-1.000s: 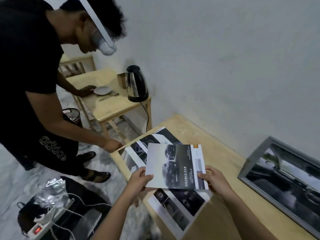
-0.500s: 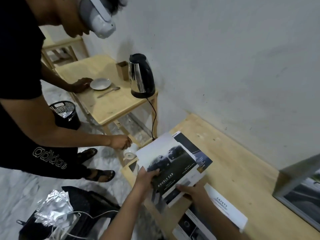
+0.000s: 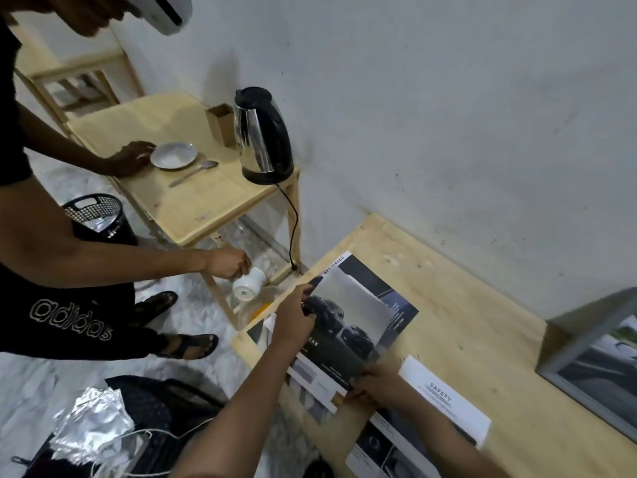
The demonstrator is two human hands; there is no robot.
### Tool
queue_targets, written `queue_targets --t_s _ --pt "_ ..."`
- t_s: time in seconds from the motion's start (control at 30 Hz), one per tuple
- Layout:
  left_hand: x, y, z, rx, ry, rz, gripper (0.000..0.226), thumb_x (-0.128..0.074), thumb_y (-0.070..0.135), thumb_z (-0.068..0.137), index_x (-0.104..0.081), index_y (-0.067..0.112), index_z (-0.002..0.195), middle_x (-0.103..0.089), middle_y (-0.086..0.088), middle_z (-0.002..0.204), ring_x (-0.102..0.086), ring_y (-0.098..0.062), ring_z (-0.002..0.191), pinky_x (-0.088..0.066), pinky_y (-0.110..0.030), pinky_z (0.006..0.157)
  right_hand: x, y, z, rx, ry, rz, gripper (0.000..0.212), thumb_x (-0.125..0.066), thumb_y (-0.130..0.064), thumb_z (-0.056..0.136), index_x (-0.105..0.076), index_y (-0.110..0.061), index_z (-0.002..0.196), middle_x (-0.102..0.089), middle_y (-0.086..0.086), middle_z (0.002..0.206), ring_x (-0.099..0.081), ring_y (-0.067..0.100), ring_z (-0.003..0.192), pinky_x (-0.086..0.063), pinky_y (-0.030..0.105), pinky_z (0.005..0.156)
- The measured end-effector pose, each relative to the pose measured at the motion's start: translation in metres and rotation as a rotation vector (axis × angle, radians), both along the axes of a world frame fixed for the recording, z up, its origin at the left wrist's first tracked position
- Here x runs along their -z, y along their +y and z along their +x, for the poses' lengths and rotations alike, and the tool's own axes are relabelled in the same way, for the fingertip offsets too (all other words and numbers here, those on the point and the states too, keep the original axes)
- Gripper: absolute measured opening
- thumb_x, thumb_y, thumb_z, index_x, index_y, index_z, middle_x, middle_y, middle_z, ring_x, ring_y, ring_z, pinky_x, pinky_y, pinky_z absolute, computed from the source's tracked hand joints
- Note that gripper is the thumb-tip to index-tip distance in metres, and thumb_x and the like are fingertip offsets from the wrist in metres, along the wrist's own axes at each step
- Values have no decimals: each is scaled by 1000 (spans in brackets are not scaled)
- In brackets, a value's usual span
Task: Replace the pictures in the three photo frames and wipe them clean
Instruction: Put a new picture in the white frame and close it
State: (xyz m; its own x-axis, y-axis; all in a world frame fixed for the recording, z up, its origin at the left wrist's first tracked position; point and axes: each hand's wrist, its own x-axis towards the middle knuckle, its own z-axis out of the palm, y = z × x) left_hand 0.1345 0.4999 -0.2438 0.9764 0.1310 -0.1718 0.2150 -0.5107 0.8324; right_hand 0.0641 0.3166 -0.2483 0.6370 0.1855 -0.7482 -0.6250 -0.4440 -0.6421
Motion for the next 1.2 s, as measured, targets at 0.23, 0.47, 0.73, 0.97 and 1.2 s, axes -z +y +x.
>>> queue_targets --t_s 0.23,0.47,0.73,0.97,1.2 --pt "28 -1 -6 384 183 421 86 -62 31 88 -5 11 150 -3 -6 159 -5 -24 146 -16 -38 119 14 8 -2 -67 -134 -234 20 -51 -19 94 -57 -15 75 -68 6 77 -66 17 69 -57 29 74" --pt "41 1 -7 484 128 658 66 -38 31 100 -3 7 150 9 -10 158 10 -24 146 2 -40 118 11 -11 -10 185 -299 -318 24 -47 -11 91 -59 -3 72 -65 13 67 -60 18 58 -55 34 64" --pt "25 -47 -34 420 -172 396 44 -45 17 96 -41 7 138 -34 -11 146 -29 -25 137 -31 -36 111 0 -82 -46 617 -409 -472 18 -50 -12 92 -63 -7 80 -62 2 73 -54 13 65 -39 22 56" --pt "31 -105 -97 535 -150 315 30 -49 14 92 -50 8 121 -49 -11 121 -50 -25 106 -42 -30 86 9 -110 -98 801 -303 -612 12 -58 -9 82 -54 -5 92 -59 12 90 -56 30 84 -45 35 70" --pt "33 -127 -127 376 78 316 38 -63 18 86 -45 5 116 -39 -14 126 -41 -27 113 -37 -28 87 8 -93 -117 813 -72 -553 41 -65 -18 77 -40 -9 108 -32 6 103 -44 34 104 -36 35 89"
